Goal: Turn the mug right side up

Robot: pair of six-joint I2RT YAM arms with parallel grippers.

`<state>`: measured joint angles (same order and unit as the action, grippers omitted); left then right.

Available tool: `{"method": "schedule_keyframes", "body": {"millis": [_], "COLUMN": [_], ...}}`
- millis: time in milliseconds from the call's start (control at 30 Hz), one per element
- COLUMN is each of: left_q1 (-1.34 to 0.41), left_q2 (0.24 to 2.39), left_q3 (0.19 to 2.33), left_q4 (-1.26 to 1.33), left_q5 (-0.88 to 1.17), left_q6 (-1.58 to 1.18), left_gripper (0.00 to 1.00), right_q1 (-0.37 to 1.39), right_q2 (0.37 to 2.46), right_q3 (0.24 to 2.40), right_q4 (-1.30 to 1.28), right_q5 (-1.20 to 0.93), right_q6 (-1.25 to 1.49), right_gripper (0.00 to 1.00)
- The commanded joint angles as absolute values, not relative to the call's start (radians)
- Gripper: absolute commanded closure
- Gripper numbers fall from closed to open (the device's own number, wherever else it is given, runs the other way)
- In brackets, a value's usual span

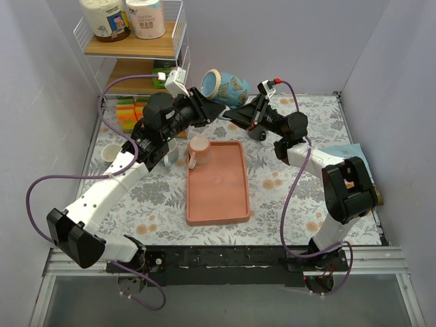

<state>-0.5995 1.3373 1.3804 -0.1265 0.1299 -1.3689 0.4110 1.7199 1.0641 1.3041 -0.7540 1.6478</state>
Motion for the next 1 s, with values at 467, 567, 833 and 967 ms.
{"method": "schedule_keyframes", "body": {"millis": [467, 567, 833, 967], "left_q1": [-0.615, -0.615, -0.615, -0.615], "left_q2": [1.193, 1.178, 1.146, 1.138], "left_q3": [1.324, 1.309, 1.278, 1.276], "left_q4": [-0.008, -0.006, -0.011, -0.028], "left_q5": [0.198, 0.207, 0.202, 0.192], "left_q6": [-1.351, -1.347, -1.328, -1.310], "left_gripper": [0.39, 0.30, 0.10, 0.07], "right_q1": [0.405, 0.405, 0.400, 0.396], "right_q2": [1.565, 1.562, 1.549, 1.539], "right_q3": [1.229, 1.279, 1.354, 1.345], "right_q4": [1.304, 1.270, 1.192, 1.189], "right_q5": [-0.716, -0.713, -0.693, -0.677], "right_q6": [1.398, 1.379, 1.327, 1.325], "right_gripper": [0.99, 0.99, 0.99, 0.99]}}
